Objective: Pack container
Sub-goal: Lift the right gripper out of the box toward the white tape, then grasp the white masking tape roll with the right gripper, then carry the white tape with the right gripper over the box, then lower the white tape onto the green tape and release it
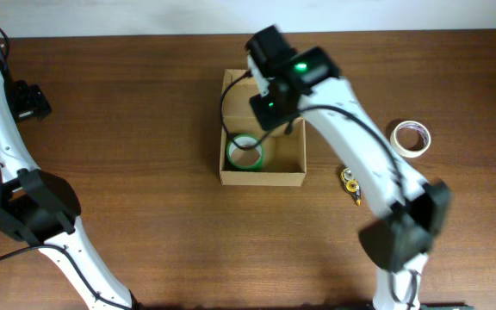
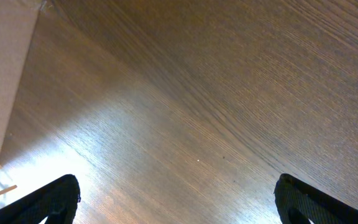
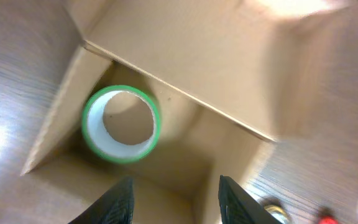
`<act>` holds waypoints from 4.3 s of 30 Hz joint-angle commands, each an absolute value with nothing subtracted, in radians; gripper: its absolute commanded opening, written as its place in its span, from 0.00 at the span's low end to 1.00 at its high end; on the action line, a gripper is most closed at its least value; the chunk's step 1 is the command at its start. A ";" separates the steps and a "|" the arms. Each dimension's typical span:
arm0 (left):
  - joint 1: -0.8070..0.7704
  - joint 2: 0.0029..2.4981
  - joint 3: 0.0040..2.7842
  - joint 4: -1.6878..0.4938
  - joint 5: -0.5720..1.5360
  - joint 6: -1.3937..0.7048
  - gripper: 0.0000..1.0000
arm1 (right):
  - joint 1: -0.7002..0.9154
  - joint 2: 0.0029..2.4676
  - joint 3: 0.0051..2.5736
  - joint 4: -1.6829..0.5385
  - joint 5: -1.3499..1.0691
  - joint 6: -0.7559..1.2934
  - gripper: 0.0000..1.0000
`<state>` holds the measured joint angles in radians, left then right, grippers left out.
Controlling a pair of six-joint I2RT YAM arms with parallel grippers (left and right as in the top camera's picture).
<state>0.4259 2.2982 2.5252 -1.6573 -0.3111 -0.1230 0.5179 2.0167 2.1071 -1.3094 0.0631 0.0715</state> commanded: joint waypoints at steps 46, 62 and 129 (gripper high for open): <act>0.429 2.284 2.520 -1.658 -0.317 -0.111 1.00 | -0.419 2.204 1.671 -0.952 -0.031 0.152 0.53; 0.429 2.284 2.520 -1.658 -0.317 -0.111 1.00 | -0.419 2.247 1.674 -0.922 -0.062 0.197 0.04; 0.429 2.284 2.520 -1.658 -0.317 -0.111 1.00 | 0.530 1.964 1.555 -0.727 -0.002 0.005 0.04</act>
<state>0.4259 2.2982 2.5252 -1.6573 -0.3107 -0.1230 0.5282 1.9518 1.5593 -0.7376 -0.0223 -0.0029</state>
